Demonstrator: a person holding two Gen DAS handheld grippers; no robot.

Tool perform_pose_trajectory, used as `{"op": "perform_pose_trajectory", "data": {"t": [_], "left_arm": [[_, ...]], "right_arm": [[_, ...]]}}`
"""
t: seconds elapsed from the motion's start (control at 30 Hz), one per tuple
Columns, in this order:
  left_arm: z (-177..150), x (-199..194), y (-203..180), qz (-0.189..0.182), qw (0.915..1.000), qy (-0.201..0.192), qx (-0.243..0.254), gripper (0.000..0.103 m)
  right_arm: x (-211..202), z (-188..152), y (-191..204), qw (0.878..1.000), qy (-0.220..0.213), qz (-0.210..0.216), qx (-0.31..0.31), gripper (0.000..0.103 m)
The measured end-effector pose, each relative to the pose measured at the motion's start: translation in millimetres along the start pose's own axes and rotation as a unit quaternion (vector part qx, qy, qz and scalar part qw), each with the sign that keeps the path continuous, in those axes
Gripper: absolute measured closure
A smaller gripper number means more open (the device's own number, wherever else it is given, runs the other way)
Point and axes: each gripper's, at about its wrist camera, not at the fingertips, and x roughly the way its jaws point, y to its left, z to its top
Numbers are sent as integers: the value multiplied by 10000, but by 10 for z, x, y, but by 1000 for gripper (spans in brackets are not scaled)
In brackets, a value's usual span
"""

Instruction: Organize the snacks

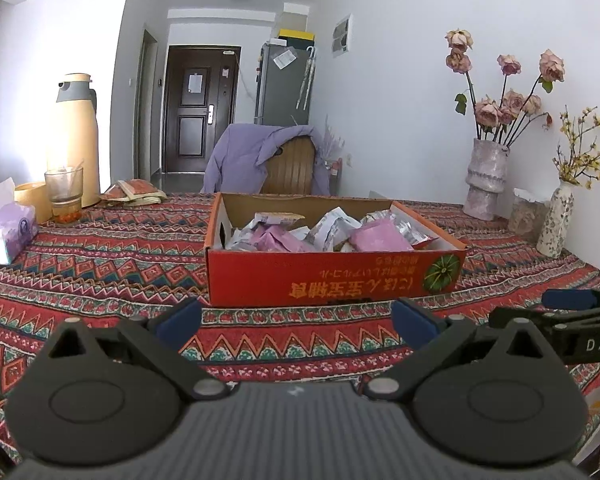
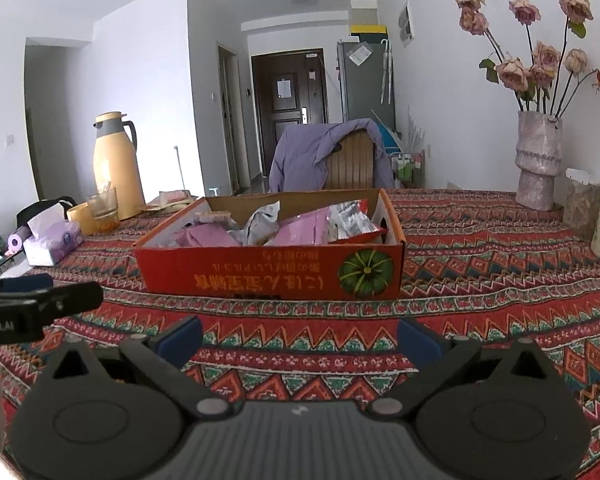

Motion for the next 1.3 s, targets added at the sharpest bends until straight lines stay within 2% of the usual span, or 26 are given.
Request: {"op": "perform_pose_trajectory", "data": {"t": [1.3], "left_arm": [[-53,-13,-13,-141,9999,13,84,0]], "right_arm": [[76,-30,5,9999,81,70,-9,0]]}}
